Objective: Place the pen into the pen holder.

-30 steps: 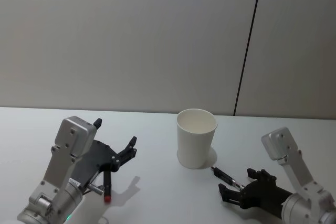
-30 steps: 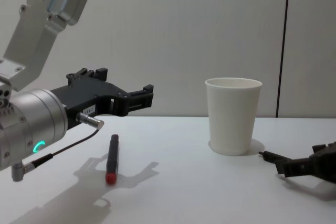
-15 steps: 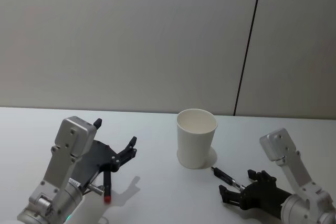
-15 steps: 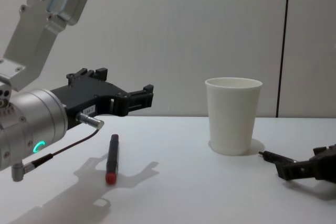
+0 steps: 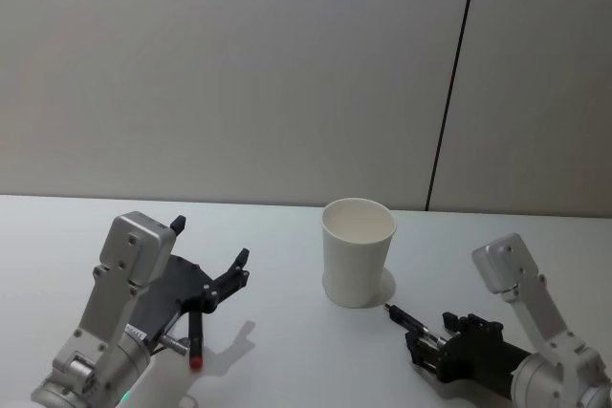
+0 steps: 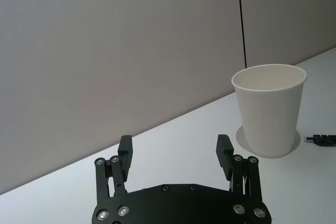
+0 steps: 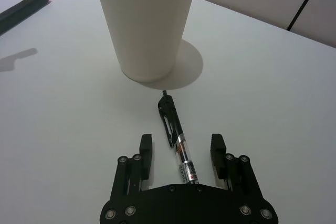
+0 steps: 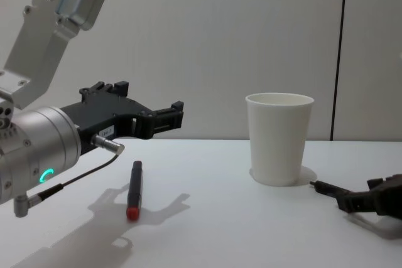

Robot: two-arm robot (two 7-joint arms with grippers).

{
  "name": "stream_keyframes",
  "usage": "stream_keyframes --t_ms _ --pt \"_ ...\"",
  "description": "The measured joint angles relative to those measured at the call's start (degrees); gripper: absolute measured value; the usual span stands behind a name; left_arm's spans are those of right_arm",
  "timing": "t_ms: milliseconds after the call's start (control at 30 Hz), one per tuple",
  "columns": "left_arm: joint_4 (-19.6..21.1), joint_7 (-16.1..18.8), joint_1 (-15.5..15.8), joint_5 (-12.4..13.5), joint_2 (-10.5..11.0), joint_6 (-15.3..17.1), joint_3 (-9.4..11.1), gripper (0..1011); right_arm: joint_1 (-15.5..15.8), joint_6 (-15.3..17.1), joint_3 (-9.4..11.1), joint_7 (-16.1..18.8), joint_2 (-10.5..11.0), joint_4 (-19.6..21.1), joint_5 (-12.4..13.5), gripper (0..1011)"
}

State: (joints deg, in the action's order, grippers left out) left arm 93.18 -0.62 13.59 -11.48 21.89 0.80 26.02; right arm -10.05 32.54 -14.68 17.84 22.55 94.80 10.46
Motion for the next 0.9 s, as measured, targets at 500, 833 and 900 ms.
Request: stream_keyframes --t_ms 500,833,900 --pt "0.0 0.0 0.0 0.0 0.0 0.0 0.0 1003 0.0 0.21 0.0 -0.06 -0.04 -0.05 -0.15 245" --pt "0.0 0.0 0.0 0.0 0.0 0.0 0.0 1003 0.01 0.23 0.01 -0.06 -0.05 -0.05 -0.16 134" --pt "0.0 0.0 0.0 0.0 0.0 0.0 0.0 1003 0.01 0.23 0.01 -0.06 -0.04 -0.04 -0.16 134"
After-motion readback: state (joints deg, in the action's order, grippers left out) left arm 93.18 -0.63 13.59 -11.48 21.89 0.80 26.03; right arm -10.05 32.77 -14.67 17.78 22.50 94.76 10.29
